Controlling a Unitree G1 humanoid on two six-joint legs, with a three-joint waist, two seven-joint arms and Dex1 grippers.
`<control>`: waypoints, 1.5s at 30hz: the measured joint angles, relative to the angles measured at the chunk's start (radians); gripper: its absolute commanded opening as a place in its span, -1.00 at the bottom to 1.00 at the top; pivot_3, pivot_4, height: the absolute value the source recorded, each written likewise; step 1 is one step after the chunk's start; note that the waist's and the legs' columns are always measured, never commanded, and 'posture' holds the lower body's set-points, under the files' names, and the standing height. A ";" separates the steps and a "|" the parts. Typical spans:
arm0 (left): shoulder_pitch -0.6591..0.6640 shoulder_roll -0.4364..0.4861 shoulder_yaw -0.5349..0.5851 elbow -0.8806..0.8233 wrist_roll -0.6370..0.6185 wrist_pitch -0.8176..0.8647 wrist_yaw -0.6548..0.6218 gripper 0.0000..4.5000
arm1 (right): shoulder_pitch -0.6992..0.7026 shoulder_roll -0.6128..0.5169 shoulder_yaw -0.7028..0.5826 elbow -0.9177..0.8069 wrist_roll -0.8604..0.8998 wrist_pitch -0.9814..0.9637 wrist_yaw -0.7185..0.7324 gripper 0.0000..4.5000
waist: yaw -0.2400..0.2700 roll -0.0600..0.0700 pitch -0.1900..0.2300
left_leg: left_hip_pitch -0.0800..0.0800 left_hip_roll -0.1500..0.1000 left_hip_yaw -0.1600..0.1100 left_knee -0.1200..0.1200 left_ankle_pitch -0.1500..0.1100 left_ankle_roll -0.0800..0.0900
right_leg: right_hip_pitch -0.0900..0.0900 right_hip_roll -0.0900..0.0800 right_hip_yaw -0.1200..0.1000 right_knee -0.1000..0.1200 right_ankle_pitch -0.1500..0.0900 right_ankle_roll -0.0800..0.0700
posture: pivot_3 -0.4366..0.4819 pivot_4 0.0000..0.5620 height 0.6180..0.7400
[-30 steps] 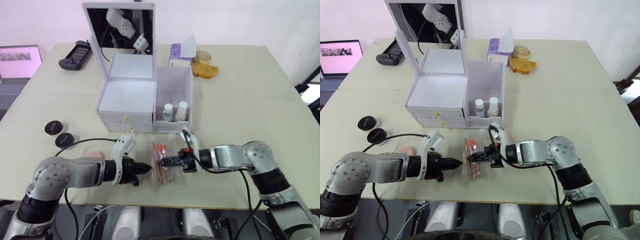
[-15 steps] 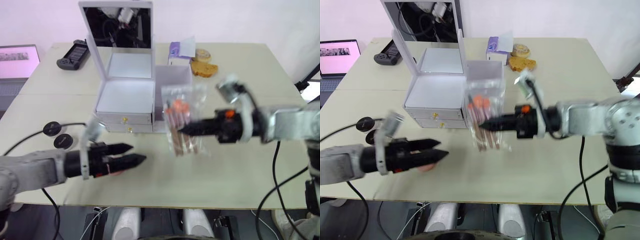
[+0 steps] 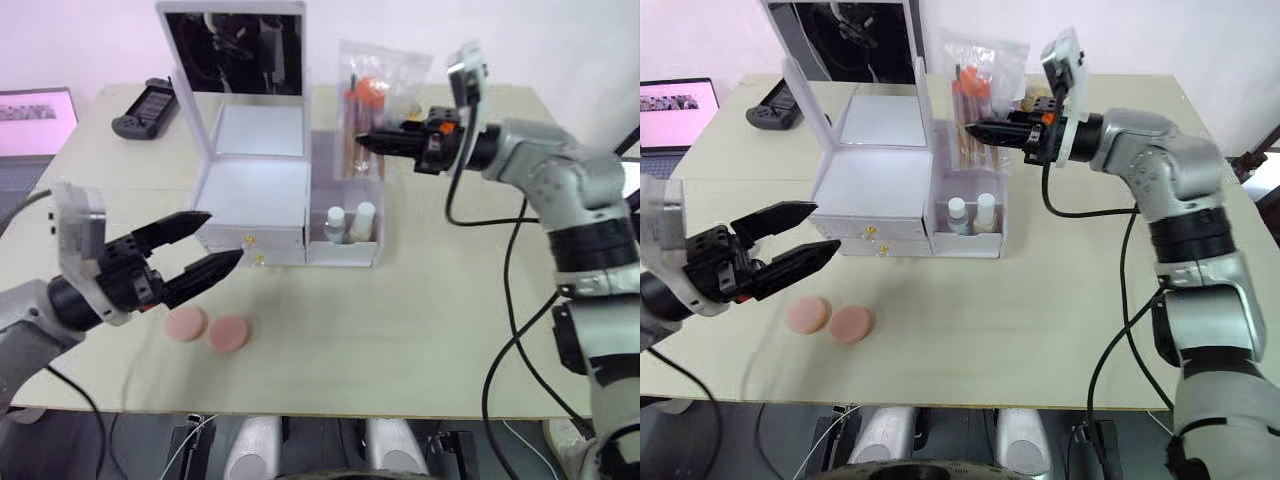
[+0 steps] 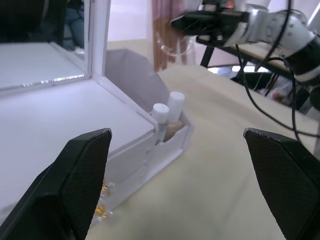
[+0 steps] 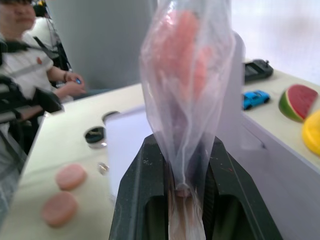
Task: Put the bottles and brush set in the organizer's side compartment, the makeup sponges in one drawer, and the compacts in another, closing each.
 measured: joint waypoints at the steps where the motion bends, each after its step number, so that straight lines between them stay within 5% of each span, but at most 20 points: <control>1: 0.008 0.000 0.000 -0.007 0.020 -0.012 -0.017 0.98 | -0.013 0.027 0.002 0.051 -0.041 -0.039 0.027 -0.90 | -0.001 0.000 0.000 | 0.000 0.000 0.000 -0.001 0.000 0.000 | -0.001 0.000 0.000 0.000 0.000 0.001 | -0.05 -0.47 1.00; 16: 0.039 -0.014 0.024 -0.044 0.005 -0.050 0.008 0.98 | -0.180 0.248 -0.065 0.656 -0.349 -0.419 0.230 -0.90 | -0.003 0.000 0.000 | 0.001 0.001 -0.001 -0.005 0.003 -0.006 | -0.004 0.001 0.000 0.007 0.002 0.003 | -0.05 -0.47 1.00; 32: -0.017 -0.007 0.002 -0.019 0.005 -0.050 0.021 0.98 | -0.180 0.310 -0.142 0.782 -0.480 -0.490 0.255 -0.90 | -0.027 0.000 0.000 | 0.002 0.001 -0.005 -0.005 0.006 -0.010 | -0.007 0.003 0.000 0.017 0.002 0.003 | -0.05 -0.47 1.00; 40: -0.020 -0.007 -0.018 -0.008 0.007 -0.050 0.019 1.00 | -0.183 0.335 -0.167 0.782 -0.496 -0.487 0.294 0.85 | -0.029 0.000 0.000 | 0.005 0.001 -0.006 -0.004 0.008 -0.013 | -0.003 0.004 0.000 0.018 0.002 0.002 | -0.05 -0.47 1.00; 41: -0.021 -0.007 -0.022 -0.008 0.008 -0.050 0.019 1.00 | -0.183 0.336 -0.167 0.782 -0.496 -0.486 0.296 0.99 | -0.029 0.000 0.000 | 0.006 0.001 -0.007 -0.004 0.009 -0.014 | -0.002 0.005 0.000 0.018 0.002 0.002 | -0.05 -0.47 1.00; 45: -0.041 -0.011 -0.031 -0.008 0.009 -0.054 0.022 1.00 | -0.183 0.336 -0.170 0.782 -0.506 -0.479 0.291 0.99 | -0.028 0.000 0.000 | 0.013 0.002 -0.007 -0.004 0.009 -0.014 | 0.004 0.006 0.001 0.017 0.002 0.001 | -0.05 -0.47 1.00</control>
